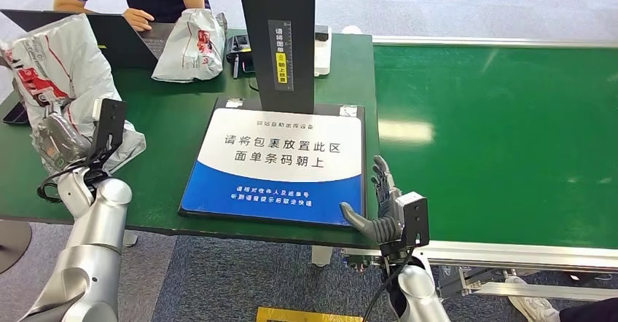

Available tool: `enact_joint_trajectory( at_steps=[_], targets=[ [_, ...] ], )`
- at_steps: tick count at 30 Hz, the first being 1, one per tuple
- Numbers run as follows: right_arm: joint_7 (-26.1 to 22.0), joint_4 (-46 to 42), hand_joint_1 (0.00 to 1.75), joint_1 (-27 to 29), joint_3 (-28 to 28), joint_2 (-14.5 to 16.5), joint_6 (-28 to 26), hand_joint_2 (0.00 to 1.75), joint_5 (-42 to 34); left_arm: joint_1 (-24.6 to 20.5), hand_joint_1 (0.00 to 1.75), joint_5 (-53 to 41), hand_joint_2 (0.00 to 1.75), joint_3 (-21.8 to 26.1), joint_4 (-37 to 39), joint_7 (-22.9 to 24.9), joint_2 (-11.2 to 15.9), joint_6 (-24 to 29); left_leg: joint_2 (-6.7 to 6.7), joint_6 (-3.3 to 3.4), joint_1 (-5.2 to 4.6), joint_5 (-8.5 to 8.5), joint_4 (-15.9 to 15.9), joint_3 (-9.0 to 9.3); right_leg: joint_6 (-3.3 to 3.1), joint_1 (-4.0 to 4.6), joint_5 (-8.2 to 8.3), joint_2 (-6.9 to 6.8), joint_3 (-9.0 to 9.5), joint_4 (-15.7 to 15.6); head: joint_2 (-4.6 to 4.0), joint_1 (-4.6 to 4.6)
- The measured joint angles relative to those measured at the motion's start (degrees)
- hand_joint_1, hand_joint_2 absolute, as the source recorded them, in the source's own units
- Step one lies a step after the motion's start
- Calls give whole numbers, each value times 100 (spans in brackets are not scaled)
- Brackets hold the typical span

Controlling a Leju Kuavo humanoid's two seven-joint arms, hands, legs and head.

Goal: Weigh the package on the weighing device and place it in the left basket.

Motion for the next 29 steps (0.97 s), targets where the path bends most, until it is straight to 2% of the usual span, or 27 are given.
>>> enact_joint_trajectory(
  at_steps=[2,3,7,12,23,29],
  targets=[
    [19,-26,0,35,6,18,-20,175,9,30,33,-334,175,195,-31,76,-18,1,2,0,0,0,0,0,0,1,0,2,-1,0,0,-1],
    [25,-49,0,58,10,25,-36,175,13,47,0,-479,175,301,-53,111,-30,2,2,0,0,0,0,0,0,2,0,2,-2,0,0,-1],
    [93,-175,0,136,20,44,-102,175,26,74,0,-773,175,626,-95,177,-79,2,1,-1,0,0,0,-1,-1,3,-1,0,-4,0,0,-1],
    [140,-269,0,157,21,61,-106,175,29,63,0,-809,175,778,-95,195,-123,2,1,-1,0,0,0,0,0,2,0,1,-3,0,0,-1],
    [143,-316,0,164,21,71,-106,175,30,61,0,-818,175,853,-95,182,-168,2,1,-1,-1,0,0,0,-1,2,0,1,-3,0,0,-1],
    [147,-316,0,165,21,74,-106,175,30,9,0,-540,175,831,-90,-133,-232,-42,1,-1,-2,0,1,1,0,2,0,1,-3,0,0,-1]
  ],
)
